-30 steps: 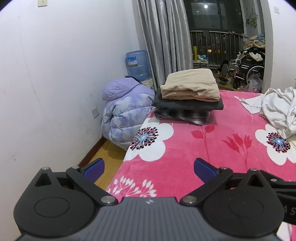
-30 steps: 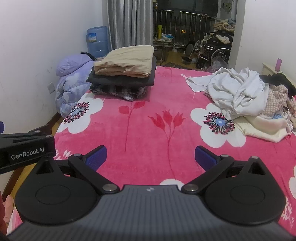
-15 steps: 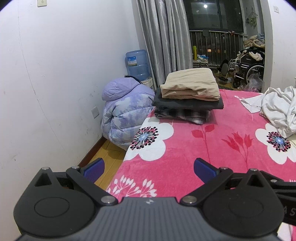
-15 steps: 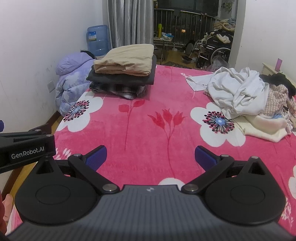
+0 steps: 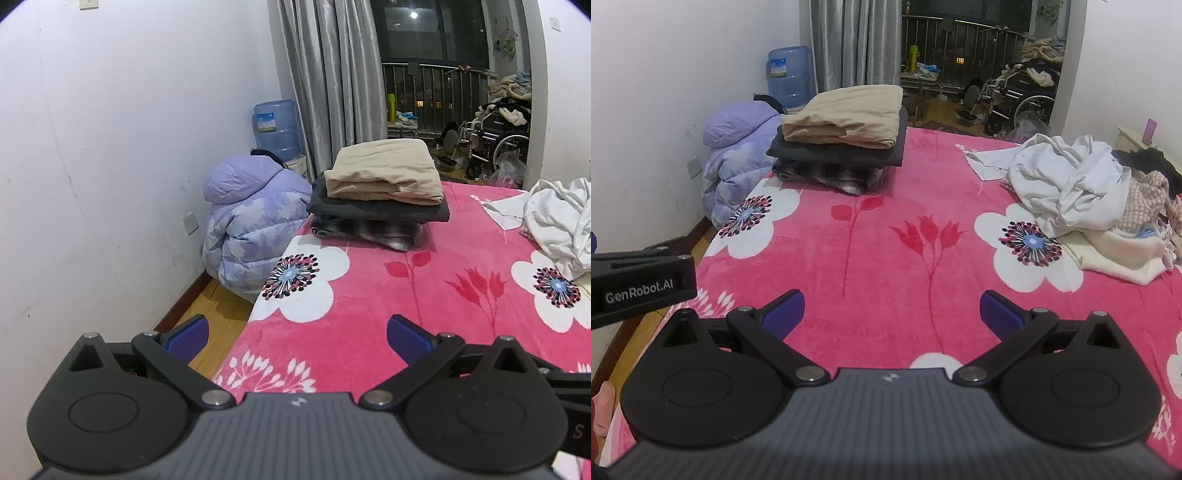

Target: Fold clothes

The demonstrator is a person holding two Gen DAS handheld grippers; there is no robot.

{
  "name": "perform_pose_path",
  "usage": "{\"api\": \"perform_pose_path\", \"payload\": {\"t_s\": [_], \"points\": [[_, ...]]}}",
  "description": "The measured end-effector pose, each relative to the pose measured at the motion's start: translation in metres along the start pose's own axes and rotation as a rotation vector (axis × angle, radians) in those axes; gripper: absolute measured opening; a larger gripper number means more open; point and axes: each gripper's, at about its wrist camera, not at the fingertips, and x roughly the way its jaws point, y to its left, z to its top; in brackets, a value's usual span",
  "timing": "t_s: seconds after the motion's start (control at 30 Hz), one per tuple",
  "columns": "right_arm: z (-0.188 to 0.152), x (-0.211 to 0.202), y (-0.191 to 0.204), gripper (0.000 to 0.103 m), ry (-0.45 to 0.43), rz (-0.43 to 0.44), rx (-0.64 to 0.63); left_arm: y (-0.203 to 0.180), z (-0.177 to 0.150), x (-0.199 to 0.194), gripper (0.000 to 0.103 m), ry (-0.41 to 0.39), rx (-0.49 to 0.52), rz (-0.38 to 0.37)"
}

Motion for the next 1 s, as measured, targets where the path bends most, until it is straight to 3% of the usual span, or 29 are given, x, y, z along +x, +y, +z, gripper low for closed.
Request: {"api": "perform_pose_path", "payload": {"t_s": [1.0], "points": [[-0.0019, -0.0003, 0.0063, 0.102, 0.016, 0.008, -0.014, 0.0041, -0.0016, 0.0027, 0.103, 0.006, -0.007, 0.006]]}}
